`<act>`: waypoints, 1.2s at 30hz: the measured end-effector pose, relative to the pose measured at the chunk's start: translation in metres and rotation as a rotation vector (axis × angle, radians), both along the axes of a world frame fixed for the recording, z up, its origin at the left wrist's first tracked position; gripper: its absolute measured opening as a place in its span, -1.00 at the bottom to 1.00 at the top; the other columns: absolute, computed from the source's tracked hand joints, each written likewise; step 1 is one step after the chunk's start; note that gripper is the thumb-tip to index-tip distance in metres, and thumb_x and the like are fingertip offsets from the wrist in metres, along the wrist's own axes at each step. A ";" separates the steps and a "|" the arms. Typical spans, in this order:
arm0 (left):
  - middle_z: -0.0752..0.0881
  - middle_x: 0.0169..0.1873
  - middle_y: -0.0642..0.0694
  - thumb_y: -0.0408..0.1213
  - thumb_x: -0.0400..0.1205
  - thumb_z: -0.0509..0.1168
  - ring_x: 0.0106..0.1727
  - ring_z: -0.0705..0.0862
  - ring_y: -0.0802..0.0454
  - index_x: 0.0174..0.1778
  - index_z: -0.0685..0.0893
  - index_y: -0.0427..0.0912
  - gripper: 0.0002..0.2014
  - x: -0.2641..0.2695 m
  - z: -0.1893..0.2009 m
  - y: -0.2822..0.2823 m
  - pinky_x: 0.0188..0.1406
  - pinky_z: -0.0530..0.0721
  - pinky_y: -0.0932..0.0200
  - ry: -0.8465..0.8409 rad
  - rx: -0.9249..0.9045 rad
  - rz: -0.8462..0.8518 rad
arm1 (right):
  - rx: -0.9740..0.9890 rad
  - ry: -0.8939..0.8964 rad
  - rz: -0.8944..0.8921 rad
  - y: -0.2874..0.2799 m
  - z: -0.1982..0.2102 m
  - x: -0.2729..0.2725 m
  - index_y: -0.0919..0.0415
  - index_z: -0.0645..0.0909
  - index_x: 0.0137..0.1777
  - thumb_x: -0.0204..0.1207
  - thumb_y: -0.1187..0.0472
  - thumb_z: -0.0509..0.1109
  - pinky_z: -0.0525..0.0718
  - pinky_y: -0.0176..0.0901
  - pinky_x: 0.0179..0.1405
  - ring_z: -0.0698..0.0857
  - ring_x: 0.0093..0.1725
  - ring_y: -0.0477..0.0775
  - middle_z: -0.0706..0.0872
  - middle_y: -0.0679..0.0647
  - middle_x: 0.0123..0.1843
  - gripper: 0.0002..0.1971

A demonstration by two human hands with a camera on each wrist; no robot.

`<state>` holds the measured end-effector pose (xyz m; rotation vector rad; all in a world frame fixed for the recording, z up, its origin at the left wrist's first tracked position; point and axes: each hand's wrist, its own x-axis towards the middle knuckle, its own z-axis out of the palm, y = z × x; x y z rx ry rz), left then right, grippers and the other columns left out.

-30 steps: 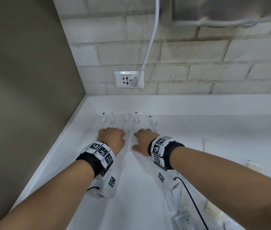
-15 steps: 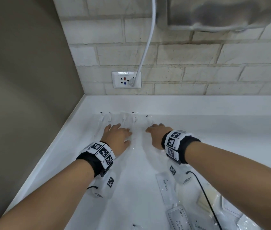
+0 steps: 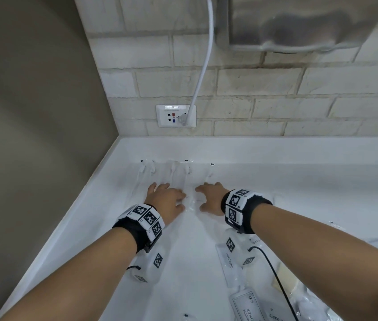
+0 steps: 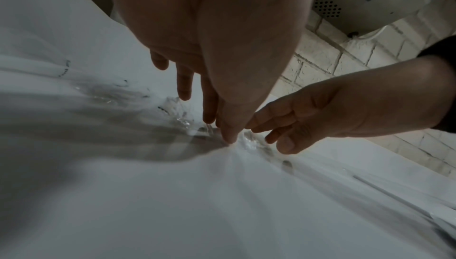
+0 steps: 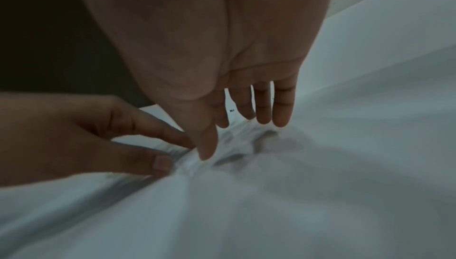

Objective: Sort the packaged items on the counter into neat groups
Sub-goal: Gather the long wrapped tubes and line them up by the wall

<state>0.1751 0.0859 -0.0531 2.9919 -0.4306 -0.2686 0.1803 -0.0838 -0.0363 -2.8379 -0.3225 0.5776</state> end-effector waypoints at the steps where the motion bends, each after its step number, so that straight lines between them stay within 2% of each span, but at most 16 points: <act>1: 0.37 0.60 0.19 -0.01 0.70 0.13 0.69 0.14 -0.04 0.53 0.46 0.17 -0.57 0.000 0.000 0.000 0.64 -0.16 -0.12 0.000 -0.004 0.003 | -0.002 -0.002 0.002 0.000 -0.001 0.000 0.06 0.14 0.68 0.61 0.19 0.28 0.33 0.08 0.54 0.17 0.63 0.22 0.24 0.08 0.67 -0.34; 5: 0.39 0.59 0.18 -0.01 0.70 0.14 0.69 0.15 -0.04 0.52 0.48 0.16 -0.57 0.000 -0.001 -0.002 0.64 -0.16 -0.11 -0.008 -0.028 0.010 | 0.046 -0.008 -0.019 -0.005 -0.005 0.003 0.06 0.23 0.64 0.57 0.15 0.33 0.34 0.02 0.56 0.29 0.61 0.16 0.25 0.04 0.67 -0.36; 9: 0.39 0.59 0.17 -0.03 0.70 0.14 0.70 0.12 -0.03 0.52 0.48 0.14 -0.57 0.001 0.000 -0.004 0.65 -0.17 -0.11 -0.011 -0.035 0.005 | 0.089 -0.010 -0.057 -0.007 -0.002 0.005 0.11 0.36 0.56 0.53 -0.02 0.40 0.47 -0.05 0.42 0.48 0.47 0.12 0.37 0.06 0.56 -0.38; 13: 0.39 0.59 0.17 -0.04 0.71 0.14 0.70 0.11 -0.02 0.52 0.49 0.14 -0.57 0.002 -0.001 -0.006 0.65 -0.21 -0.12 -0.011 -0.026 -0.003 | 0.084 -0.004 -0.062 -0.009 -0.001 0.006 0.12 0.46 0.43 0.48 0.05 0.46 0.59 -0.01 0.27 0.59 0.30 0.17 0.44 0.08 0.42 -0.47; 17: 0.39 0.59 0.17 -0.03 0.70 0.15 0.70 0.12 -0.02 0.52 0.49 0.14 -0.58 0.002 -0.001 -0.009 0.64 -0.22 -0.13 -0.009 -0.037 0.011 | 0.086 0.012 -0.046 -0.010 0.001 0.006 0.11 0.54 0.29 0.41 0.17 0.50 0.65 0.03 0.19 0.63 0.19 0.17 0.48 0.06 0.34 -0.56; 21: 0.39 0.59 0.17 -0.03 0.71 0.14 0.69 0.13 -0.02 0.52 0.49 0.13 -0.58 0.001 0.000 -0.011 0.65 -0.21 -0.14 -0.009 -0.031 0.014 | 0.097 0.006 -0.048 -0.014 0.000 0.007 0.10 0.51 0.32 0.43 0.20 0.47 0.62 -0.01 0.19 0.63 0.22 0.16 0.48 0.04 0.40 -0.55; 27: 0.39 0.59 0.17 -0.02 0.70 0.15 0.69 0.13 -0.03 0.52 0.49 0.13 -0.57 0.002 0.000 -0.012 0.65 -0.21 -0.15 0.005 -0.035 0.020 | 0.084 0.002 -0.040 -0.016 -0.002 0.007 0.06 0.28 0.58 0.55 0.20 0.37 0.55 -0.01 0.32 0.57 0.40 0.16 0.35 0.03 0.60 -0.39; 36: 0.37 0.60 0.17 0.00 0.71 0.13 0.69 0.13 -0.03 0.54 0.46 0.15 -0.56 0.004 0.001 -0.011 0.65 -0.22 -0.18 0.011 0.005 0.003 | 0.072 0.008 -0.053 -0.012 -0.004 0.008 0.05 0.26 0.61 0.55 0.15 0.35 0.45 -0.05 0.42 0.48 0.50 0.13 0.34 0.00 0.62 -0.37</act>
